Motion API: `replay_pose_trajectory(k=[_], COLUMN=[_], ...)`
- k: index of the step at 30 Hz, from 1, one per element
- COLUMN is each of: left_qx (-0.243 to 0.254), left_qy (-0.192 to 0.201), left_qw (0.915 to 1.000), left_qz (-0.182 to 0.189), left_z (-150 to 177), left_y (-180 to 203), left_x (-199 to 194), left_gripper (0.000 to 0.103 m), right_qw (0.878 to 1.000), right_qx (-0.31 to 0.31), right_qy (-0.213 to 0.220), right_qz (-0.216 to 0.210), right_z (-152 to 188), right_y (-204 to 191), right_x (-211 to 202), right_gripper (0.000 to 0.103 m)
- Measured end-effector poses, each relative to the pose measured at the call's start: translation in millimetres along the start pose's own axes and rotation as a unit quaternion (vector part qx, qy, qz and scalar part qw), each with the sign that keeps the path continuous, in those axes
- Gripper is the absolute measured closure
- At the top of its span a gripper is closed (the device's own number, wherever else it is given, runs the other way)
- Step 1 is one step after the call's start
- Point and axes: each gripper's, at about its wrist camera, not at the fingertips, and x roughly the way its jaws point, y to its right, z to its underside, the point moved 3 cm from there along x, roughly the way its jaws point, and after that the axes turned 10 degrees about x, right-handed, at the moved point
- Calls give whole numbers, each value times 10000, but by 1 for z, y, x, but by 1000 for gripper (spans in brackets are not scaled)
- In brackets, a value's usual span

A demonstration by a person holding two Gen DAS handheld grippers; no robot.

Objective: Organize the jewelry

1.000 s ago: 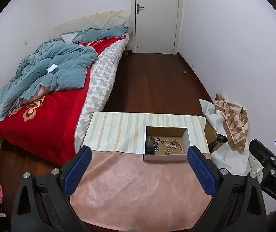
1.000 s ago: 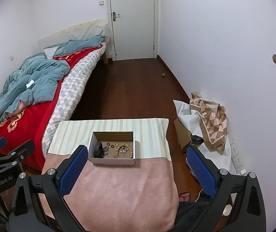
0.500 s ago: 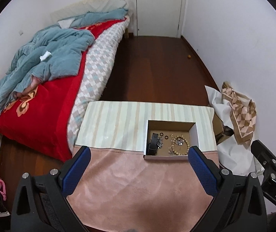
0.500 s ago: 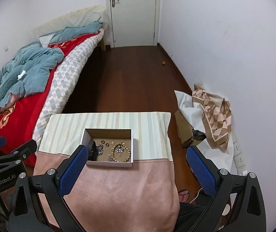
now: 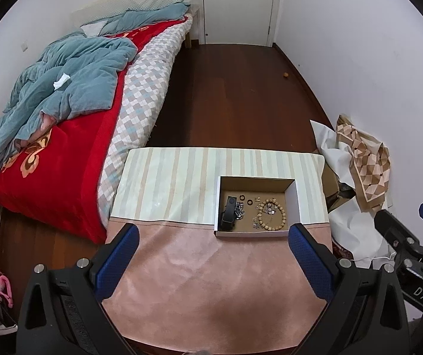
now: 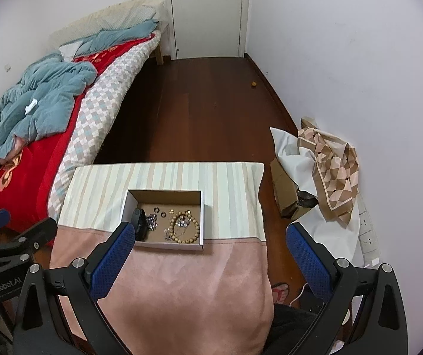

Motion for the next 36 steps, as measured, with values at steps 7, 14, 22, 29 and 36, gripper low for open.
replay_pose_trajectory(k=[7, 14, 22, 29, 36], left_qx=[-18, -30, -36, -47, -55], left_qy=[22, 43, 65, 93, 98], left_qw=[10000, 10000, 9999, 9998, 9998], left_qz=[-42, -63, -124, -139, -144], left_z=[3, 5, 8, 10, 10], left_y=[0, 0, 0, -1, -1], left_x=[-2, -4, -7, -10, -11], left_gripper=[0, 0, 0, 0, 0], right_qw=[10000, 10000, 9999, 9999, 9999], right_qx=[-50, -59, -91, -104, -99], right_qy=[-69, -67, -82, -79, -87], right_qz=[-8, -16, -33, -41, -50], right_z=[4, 5, 6, 7, 8], right_y=[-1, -2, -4, -4, -5], right_x=[0, -2, -3, -5, -6], right_gripper=[0, 0, 0, 0, 0])
